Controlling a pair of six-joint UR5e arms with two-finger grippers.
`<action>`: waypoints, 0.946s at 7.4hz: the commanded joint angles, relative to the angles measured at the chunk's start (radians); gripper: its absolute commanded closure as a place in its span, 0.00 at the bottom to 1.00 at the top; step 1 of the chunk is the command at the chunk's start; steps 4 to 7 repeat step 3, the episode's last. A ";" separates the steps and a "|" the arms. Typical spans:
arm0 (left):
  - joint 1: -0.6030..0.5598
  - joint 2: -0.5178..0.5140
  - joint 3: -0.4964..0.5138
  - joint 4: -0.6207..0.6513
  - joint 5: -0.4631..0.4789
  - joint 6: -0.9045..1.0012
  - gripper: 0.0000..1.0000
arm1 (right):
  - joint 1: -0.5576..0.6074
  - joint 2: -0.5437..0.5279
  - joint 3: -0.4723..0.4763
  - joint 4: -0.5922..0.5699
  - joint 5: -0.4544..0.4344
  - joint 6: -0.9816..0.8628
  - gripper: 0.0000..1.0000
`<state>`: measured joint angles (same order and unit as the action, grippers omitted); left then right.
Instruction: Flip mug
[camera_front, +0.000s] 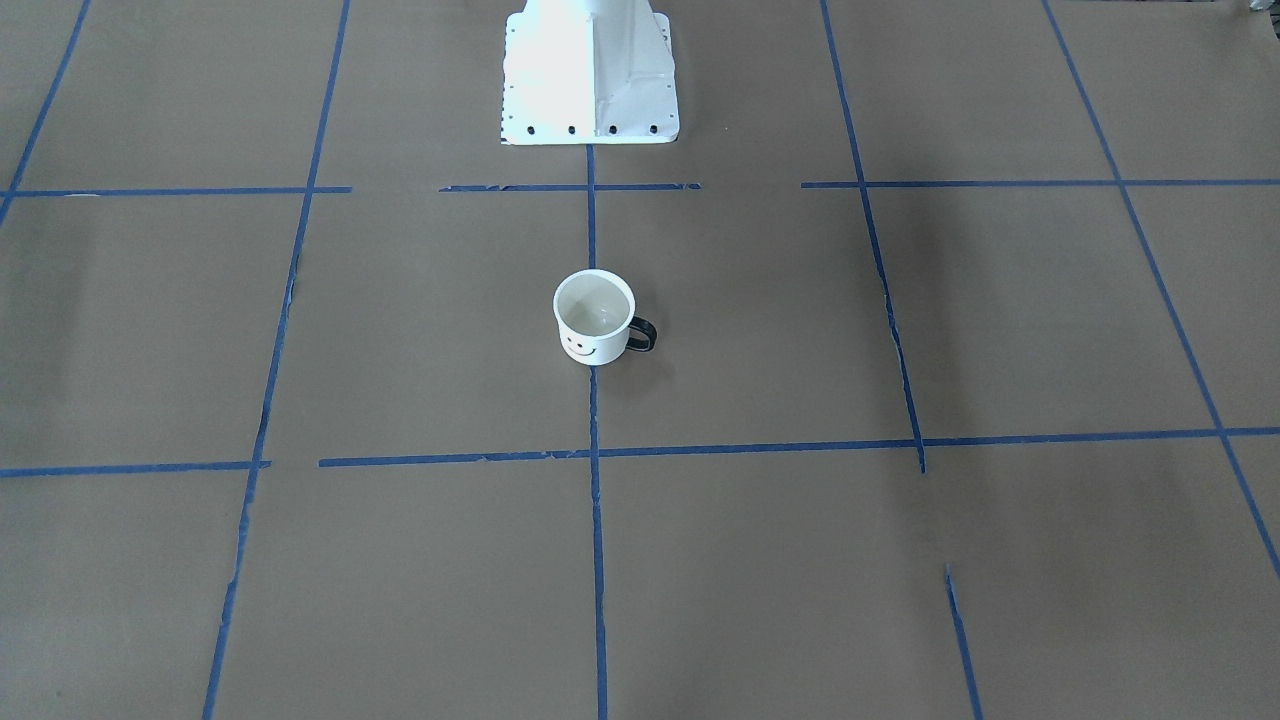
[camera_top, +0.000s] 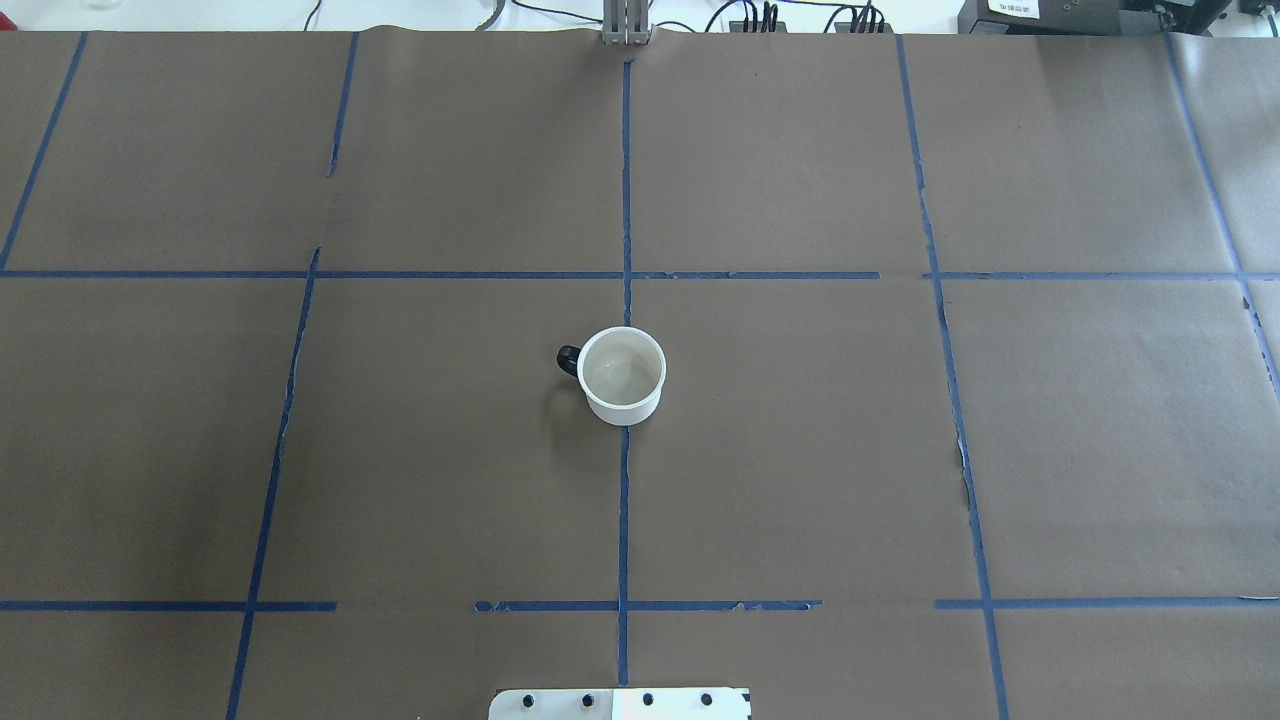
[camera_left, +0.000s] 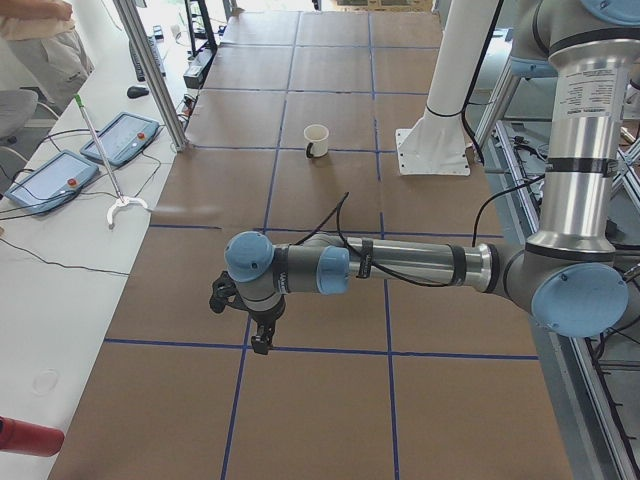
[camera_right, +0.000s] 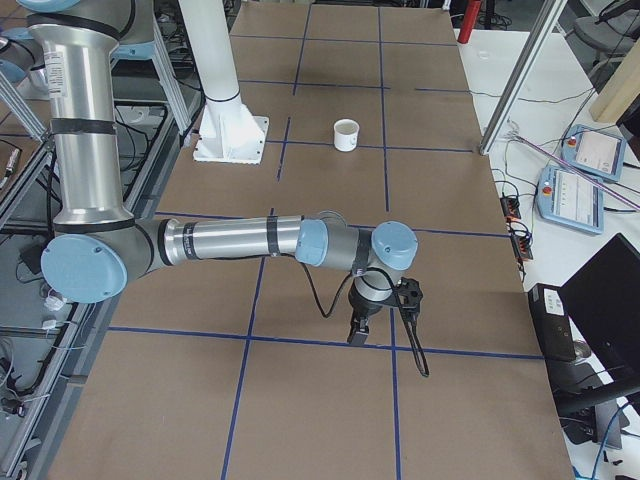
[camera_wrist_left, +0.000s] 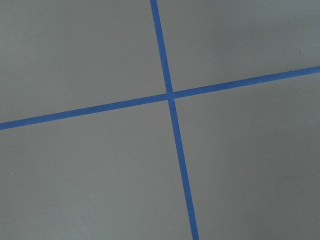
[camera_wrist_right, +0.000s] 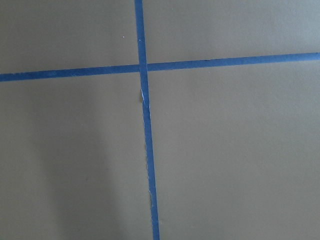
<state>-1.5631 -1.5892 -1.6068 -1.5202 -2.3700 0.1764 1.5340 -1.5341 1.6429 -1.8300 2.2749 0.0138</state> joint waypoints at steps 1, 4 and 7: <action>0.000 0.000 -0.001 0.000 0.000 -0.002 0.00 | 0.000 0.000 0.000 0.000 0.000 0.000 0.00; 0.000 0.000 0.001 -0.005 0.000 -0.002 0.00 | 0.000 0.000 0.000 0.000 0.000 0.000 0.00; 0.000 0.000 0.001 -0.005 0.000 -0.002 0.00 | 0.000 0.000 0.000 0.000 0.000 0.000 0.00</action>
